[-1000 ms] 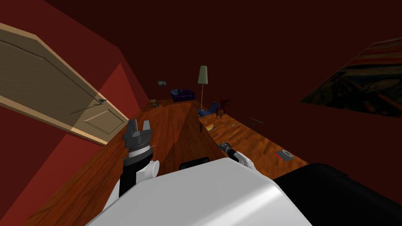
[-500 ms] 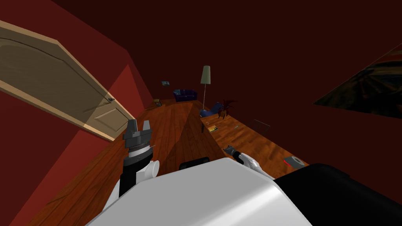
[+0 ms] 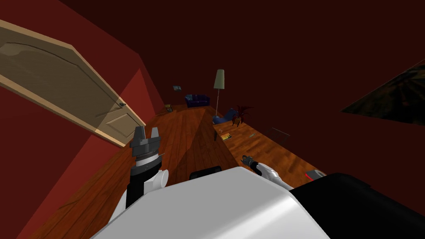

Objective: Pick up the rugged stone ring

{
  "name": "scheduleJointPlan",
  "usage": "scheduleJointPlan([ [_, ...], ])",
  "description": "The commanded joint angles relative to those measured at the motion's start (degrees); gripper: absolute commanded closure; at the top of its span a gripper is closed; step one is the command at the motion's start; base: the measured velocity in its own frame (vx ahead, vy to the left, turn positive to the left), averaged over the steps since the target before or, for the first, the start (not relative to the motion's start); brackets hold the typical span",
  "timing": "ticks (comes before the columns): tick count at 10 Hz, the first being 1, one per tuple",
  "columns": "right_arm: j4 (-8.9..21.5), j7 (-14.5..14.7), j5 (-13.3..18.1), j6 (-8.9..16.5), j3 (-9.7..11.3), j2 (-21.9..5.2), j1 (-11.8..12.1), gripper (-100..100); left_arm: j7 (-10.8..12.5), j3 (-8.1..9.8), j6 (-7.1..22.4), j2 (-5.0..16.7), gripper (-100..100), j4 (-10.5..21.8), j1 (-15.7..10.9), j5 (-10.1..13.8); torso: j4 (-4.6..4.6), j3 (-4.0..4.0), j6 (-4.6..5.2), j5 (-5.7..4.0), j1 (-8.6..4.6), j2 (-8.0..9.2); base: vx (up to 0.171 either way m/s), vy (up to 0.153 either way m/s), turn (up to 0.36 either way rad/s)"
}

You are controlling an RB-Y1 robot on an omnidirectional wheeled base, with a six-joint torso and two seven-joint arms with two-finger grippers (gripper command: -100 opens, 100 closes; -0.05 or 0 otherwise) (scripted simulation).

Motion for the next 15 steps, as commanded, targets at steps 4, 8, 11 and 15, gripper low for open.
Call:
scheduleJointPlan([
  [4, 7.17, 2.13, 2.18, 1.85, 1.62, -2.34, -1.83, -100, 0.00, 0.00, 0.00, 0.00, 0, 0.00, 0.00, 0.00, 0.00, -0.02, -0.01, 0.00, 0.02, -0.03, 0.024, 0.009, 0.054],
  [8, 10.95, 1.08, -1.50, 3.07, 3.94, -1.08, -6.26, -100, 0.00, 0.00, 0.00, 0.00, 0, 0.00, -0.02, 0.00, 0.05, 0.12, -0.05, -0.02, -0.06, 0.22, -0.049, -0.028, 0.143],
  [11, 15.72, 1.04, -4.52, 4.42, 5.27, 0.45, -9.86, -100, 0.00, 0.01, 0.01, 0.01, 0, 0.01, -0.01, 0.00, 0.13, 0.36, 0.06, -0.08, -0.28, 0.62, -0.161, -0.072, 0.216],
  [15, 22.13, 0.97, -9.04, 6.45, 7.26, 2.74, -15.26, -100, 0.00, 0.00, 0.01, 0.00, 0, 0.00, -0.02, 0.00, 0.11, 0.29, -0.01, -0.05, -0.17, 0.50, -0.147, -0.047, 0.231],
])
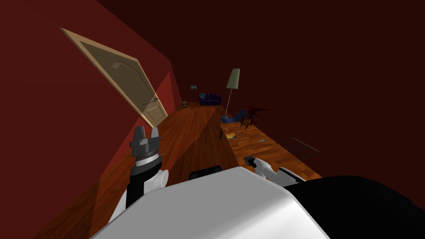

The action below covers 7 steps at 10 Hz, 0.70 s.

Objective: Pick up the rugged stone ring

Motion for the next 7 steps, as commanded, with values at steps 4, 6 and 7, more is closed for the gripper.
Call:
scheduleJointPlan([
  [4, 5.63, -0.49, -4.48, 2.28, 2.68, 1.52, -4.52, -100, 0.00, 0.01, 0.00, 0.00, 0, 0.00, 0.03, 0.00, -0.06, -0.15, 0.08, 0.01, 0.05, -0.28, -0.112, -0.029, 0.139],
  [6, 7.66, -0.22, -4.51, 1.94, 2.17, 2.22, -5.74, -100, 0.00, 0.00, 0.00, 0.00, 0, 0.00, 0.00, 0.00, -0.03, -0.08, -0.01, 0.00, -0.01, -0.13, -0.110, -0.035, 0.229],
  [7, 7.97, -0.19, -4.62, 1.97, 2.18, 2.32, -5.98, 100, 0.00, 0.01, 0.00, 0.00, 0, 0.00, 0.03, 0.00, -0.06, -0.14, 0.10, 0.00, 0.00, -0.28, -0.010, -0.004, -0.017],
])
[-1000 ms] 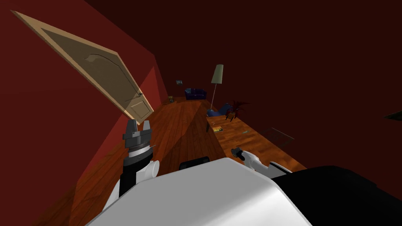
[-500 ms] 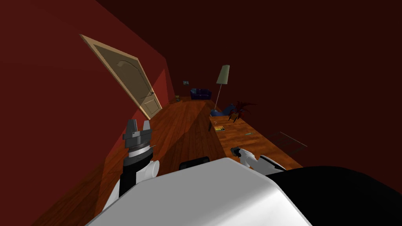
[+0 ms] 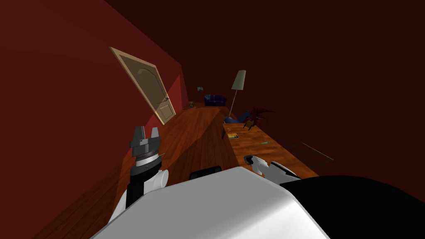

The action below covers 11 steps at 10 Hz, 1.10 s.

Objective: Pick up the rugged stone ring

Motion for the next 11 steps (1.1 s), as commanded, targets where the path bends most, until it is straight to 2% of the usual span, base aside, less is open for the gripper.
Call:
scheduleJointPlan([
  [1, 0.00, 0.00, 0.00, 0.00, 0.00, 0.00, 0.00, 100, 0.00, 0.00, 0.00, 0.00, 0, 0.00, 0.00, 0.00, 0.00, 0.00, 0.00, 0.00, 0.00, 0.00, -0.005, 0.000, 0.011],
  [4, 0.00, 0.06, 0.04, -0.01, 0.04, -0.01, 0.00, 100, 0.00, 0.00, 0.00, 0.00, 0, 0.00, 0.00, 0.00, -0.03, -0.07, 0.03, -0.02, -0.01, -0.12, 0.000, 0.000, 0.000],
  [5, 0.00, 0.06, 0.04, -0.01, 0.04, -0.01, 0.00, 0, 0.00, 0.00, 0.00, 0.00, 0, 0.00, 0.00, 0.00, -0.03, -0.07, 0.03, -0.02, -0.01, -0.12, 0.000, 0.000, 0.000],
  [6, -2.31, -0.30, 0.13, 0.32, 0.50, -0.78, 1.41, 100, 0.00, 0.00, 0.00, 0.00, 0, 0.00, 0.00, 0.00, -0.03, -0.07, 0.03, -0.02, -0.01, -0.13, 0.057, 0.016, -0.187],
  [9, -8.31, -0.23, 4.66, -1.72, -1.49, -3.08, 6.82, 100, 0.00, 0.01, -0.01, 0.00, 0, -0.01, 0.03, 0.00, -0.15, -0.36, 0.19, 0.03, 0.04, -0.63, 0.170, 0.043, -0.343],
  [10, -9.13, -0.23, 4.66, -1.72, -1.49, -3.08, 6.82, 100, 0.00, 0.00, -0.01, 0.00, 0, -0.01, 0.03, 0.00, -0.15, -0.41, 0.12, 0.01, 0.21, -0.72, 0.154, 0.069, -0.101],
  [11, -10.67, -0.21, 6.16, -2.39, -2.16, -3.84, 8.62, 100, 0.00, 0.00, -0.01, 0.00, 0, -0.01, 0.02, 0.00, -0.10, -0.39, -0.05, -0.01, 0.22, -0.73, 0.148, 0.031, -0.151],
])
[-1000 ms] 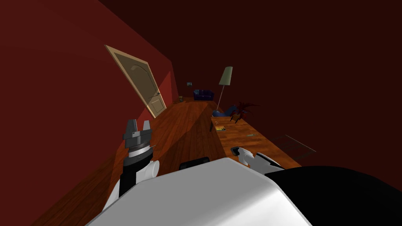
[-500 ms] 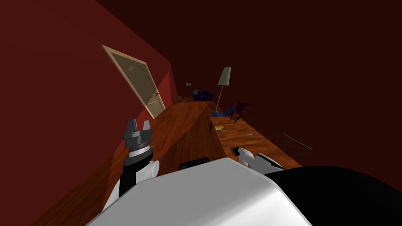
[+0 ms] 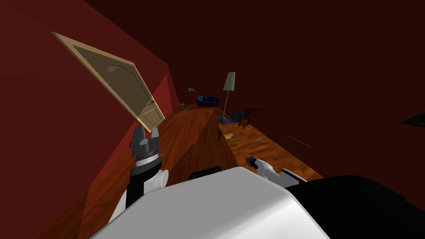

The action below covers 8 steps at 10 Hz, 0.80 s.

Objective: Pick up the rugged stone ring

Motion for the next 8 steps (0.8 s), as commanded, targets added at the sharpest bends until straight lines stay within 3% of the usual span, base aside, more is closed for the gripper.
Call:
scheduleJointPlan([
  [1, -2.14, -0.16, 0.55, -0.07, 0.02, -0.55, 1.07, 100, 0.00, 0.00, 0.00, 0.00, 0, 0.00, 0.00, 0.00, 0.00, 0.00, 0.00, 0.00, 0.00, 0.00, 0.103, 0.019, -0.120],
  [4, -8.36, -0.10, 5.07, -2.11, -1.97, -2.85, 6.38, 100, 0.00, 0.00, 0.00, 0.00, 0, 0.00, 0.00, 0.00, -0.02, 0.07, 0.11, -0.01, 0.02, 0.15, 0.149, 0.061, -0.305],
  [7, -11.23, -0.08, 6.58, -2.78, -2.63, -3.61, 8.27, 100, 0.00, 0.00, 0.00, 0.00, 0, 0.00, -0.01, 0.00, 0.01, 0.04, -0.02, -0.01, 0.06, 0.09, 0.116, 0.060, -0.114],
  [8, -13.20, -0.06, 8.09, -3.46, -3.29, -4.37, 10.07, 100, 0.00, 0.00, 0.00, 0.00, 0, 0.00, -0.02, 0.00, 0.05, 0.11, -0.07, -0.03, -0.05, 0.20, 0.107, 0.040, -0.199],
])
